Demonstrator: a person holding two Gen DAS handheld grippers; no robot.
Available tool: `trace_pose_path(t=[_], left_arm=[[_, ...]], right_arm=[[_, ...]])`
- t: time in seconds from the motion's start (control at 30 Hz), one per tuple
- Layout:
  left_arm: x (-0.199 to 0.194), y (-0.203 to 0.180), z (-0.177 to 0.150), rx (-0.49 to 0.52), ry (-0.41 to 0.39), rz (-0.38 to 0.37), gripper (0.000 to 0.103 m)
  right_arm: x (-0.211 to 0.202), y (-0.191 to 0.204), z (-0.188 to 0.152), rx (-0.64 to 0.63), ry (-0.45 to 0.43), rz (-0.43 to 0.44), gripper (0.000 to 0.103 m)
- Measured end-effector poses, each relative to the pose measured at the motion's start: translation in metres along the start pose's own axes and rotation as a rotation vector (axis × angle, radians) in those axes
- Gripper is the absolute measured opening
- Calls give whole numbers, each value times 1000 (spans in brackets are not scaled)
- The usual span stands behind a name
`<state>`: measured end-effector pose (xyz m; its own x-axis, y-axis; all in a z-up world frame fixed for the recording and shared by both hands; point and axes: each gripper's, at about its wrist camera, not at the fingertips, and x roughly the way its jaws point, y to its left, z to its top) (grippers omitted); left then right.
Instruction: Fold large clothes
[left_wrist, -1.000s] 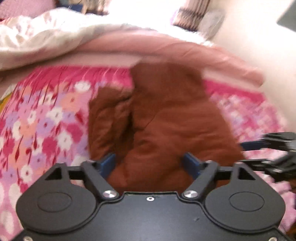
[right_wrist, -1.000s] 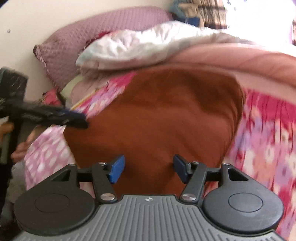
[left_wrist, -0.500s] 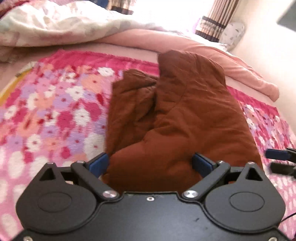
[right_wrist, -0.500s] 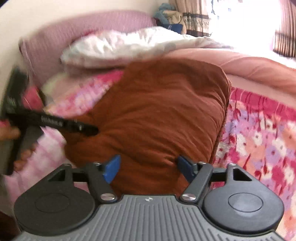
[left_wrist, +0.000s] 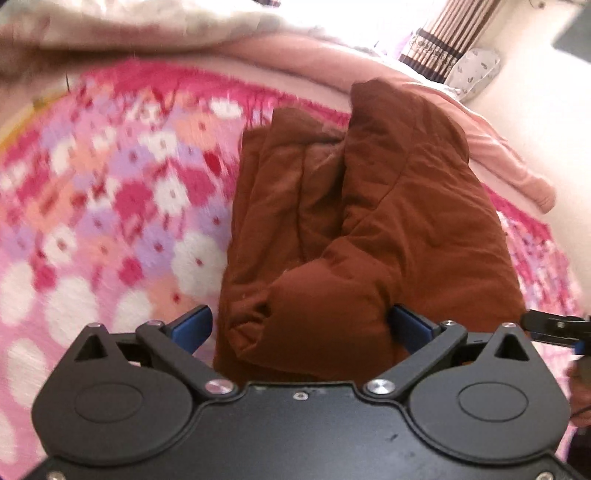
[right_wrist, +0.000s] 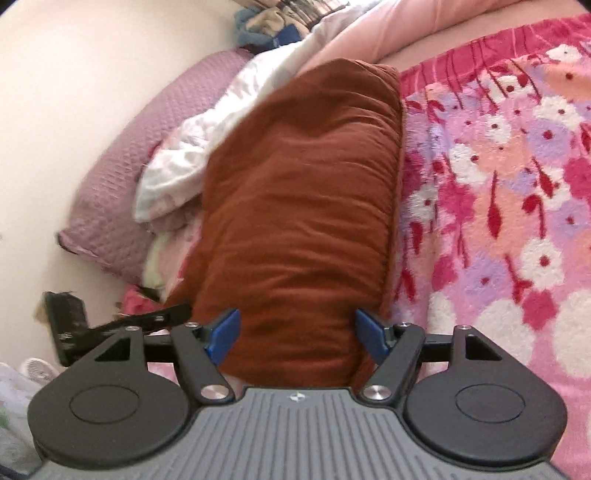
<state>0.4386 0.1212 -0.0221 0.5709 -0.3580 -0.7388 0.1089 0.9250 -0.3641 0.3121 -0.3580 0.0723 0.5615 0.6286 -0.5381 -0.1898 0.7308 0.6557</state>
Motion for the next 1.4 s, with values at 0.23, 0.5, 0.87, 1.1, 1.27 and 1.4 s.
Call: trace_pose_path(t=[0.23, 0.5, 0.87, 1.1, 1.27, 1.4], left_arm=[[16, 25, 1, -88, 80, -117, 103], [20, 14, -7, -45, 65, -89, 95], [-5, 14, -16, -106, -32, -161, 52], [-31, -17, -19, -61, -65, -212, 45], [-45, -67, -26, 41, -96, -240, 41], [-51, -115, -45, 146, -84, -270, 41]], right_arm=[[-4, -11, 6, 41, -28, 1, 85], [25, -28, -12, 148, 9, 57, 90], [13, 13, -9, -37, -57, -27, 55], [-10, 31, -4, -116, -129, -30, 48], [-50, 31, -4, -157, -169, -43, 48], [-87, 20, -14, -174, -167, -80, 48]])
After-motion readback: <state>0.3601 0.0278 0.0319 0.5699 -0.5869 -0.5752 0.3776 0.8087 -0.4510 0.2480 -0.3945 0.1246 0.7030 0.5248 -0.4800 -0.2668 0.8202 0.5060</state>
